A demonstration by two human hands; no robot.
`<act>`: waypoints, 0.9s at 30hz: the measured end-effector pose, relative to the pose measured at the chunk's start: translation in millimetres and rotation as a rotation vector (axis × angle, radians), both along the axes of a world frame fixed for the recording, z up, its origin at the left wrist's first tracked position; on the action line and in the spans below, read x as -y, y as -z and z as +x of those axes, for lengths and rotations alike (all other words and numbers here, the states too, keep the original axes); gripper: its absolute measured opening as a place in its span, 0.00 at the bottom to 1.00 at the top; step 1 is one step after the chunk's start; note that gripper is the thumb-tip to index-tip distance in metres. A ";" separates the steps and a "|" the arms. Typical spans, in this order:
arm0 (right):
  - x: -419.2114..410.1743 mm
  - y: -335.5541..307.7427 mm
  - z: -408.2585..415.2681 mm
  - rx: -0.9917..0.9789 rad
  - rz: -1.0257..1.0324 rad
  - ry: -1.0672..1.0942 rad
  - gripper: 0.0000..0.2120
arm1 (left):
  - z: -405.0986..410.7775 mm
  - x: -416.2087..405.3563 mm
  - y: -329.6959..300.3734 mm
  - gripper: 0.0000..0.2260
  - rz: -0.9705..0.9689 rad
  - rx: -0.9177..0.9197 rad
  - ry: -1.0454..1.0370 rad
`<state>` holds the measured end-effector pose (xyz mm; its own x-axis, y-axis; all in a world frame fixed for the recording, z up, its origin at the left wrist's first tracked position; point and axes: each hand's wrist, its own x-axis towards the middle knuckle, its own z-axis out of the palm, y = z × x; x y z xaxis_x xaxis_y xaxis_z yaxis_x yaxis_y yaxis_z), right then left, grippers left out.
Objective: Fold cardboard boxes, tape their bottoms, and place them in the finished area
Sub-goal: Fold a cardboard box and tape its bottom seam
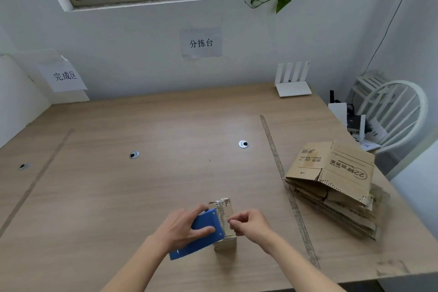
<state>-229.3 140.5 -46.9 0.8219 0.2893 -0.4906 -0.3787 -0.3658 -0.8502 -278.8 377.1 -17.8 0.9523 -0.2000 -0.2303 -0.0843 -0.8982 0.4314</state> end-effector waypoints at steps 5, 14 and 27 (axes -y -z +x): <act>29.5 31.7 -1.1 -0.023 -0.152 0.164 0.08 | -14.5 -27.6 20.8 0.25 0.122 -0.075 -0.054; 32.6 44.6 11.8 0.005 -0.250 0.082 0.04 | -7.8 -40.2 33.0 0.28 0.185 -0.083 -0.079; 8.8 92.8 10.4 -0.064 -0.312 0.051 0.04 | 6.4 -31.1 78.4 0.26 0.278 -0.150 -0.083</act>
